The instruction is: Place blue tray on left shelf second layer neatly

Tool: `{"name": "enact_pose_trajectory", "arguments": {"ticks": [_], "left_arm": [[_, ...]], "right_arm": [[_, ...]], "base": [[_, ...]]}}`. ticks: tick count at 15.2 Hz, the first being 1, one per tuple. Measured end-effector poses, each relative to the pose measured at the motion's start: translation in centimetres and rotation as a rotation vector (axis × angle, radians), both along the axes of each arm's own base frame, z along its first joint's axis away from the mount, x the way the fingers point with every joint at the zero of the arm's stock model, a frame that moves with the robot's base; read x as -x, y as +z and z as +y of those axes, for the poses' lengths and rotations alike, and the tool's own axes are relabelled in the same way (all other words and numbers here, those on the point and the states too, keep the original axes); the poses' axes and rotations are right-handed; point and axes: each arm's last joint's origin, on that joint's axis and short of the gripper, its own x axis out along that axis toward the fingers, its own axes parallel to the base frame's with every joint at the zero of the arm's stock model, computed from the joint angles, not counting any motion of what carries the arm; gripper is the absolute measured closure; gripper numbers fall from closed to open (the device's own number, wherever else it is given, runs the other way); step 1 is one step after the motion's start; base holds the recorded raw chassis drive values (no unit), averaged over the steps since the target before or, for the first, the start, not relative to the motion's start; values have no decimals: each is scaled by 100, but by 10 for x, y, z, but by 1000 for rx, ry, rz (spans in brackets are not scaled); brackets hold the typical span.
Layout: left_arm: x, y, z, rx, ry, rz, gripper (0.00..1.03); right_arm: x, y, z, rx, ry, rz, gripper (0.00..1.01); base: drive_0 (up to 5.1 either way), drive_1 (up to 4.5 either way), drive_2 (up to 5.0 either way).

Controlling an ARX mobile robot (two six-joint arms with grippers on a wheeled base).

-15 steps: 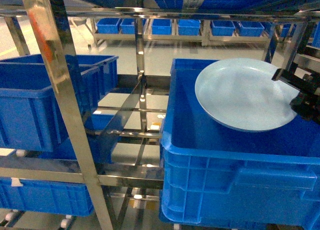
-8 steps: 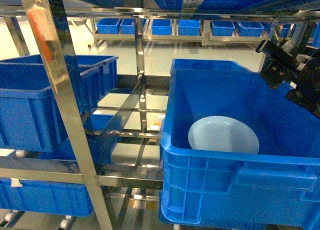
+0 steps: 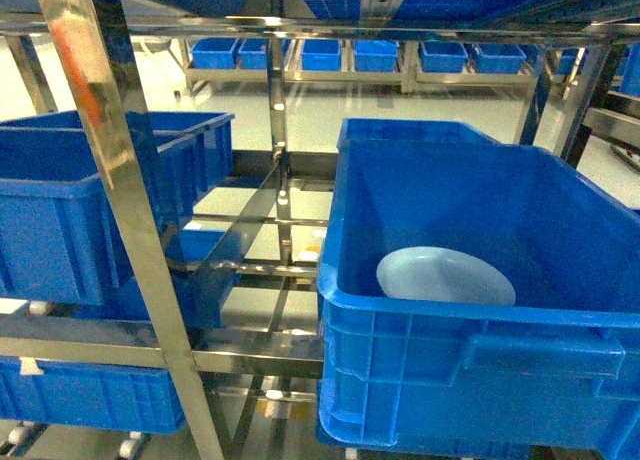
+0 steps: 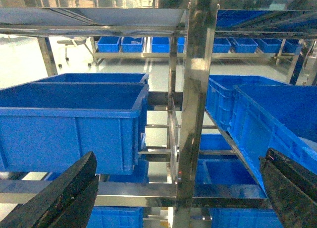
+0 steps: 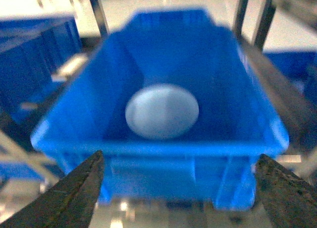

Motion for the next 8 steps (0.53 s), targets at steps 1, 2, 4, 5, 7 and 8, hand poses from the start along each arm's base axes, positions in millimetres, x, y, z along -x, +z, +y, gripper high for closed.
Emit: {"name": "enact_pose_trajectory", "arguments": {"ticks": [1, 2, 4, 5, 7, 8], "left_arm": [[0, 0, 0, 0, 0, -1, 5], [0, 0, 0, 0, 5, 3, 5], [0, 0, 0, 0, 1, 1, 5], [0, 0, 0, 0, 2, 1, 5], [0, 0, 0, 0, 2, 2, 5], [0, 0, 0, 0, 2, 1, 5]], "right_arm": [[3, -3, -7, 1, -17, -200, 20], [11, -15, -21, 46, -33, -295, 33], [18, -9, -38, 67, -43, -396, 59], [21, -9, -43, 73, -34, -407, 72], [26, -18, -53, 90, -32, -382, 97], [29, -19, -57, 95, -33, -387, 99]], "base": [[0, 0, 0], [0, 0, 0], [0, 0, 0], [0, 0, 0], [0, 0, 0], [0, 0, 0]]}}
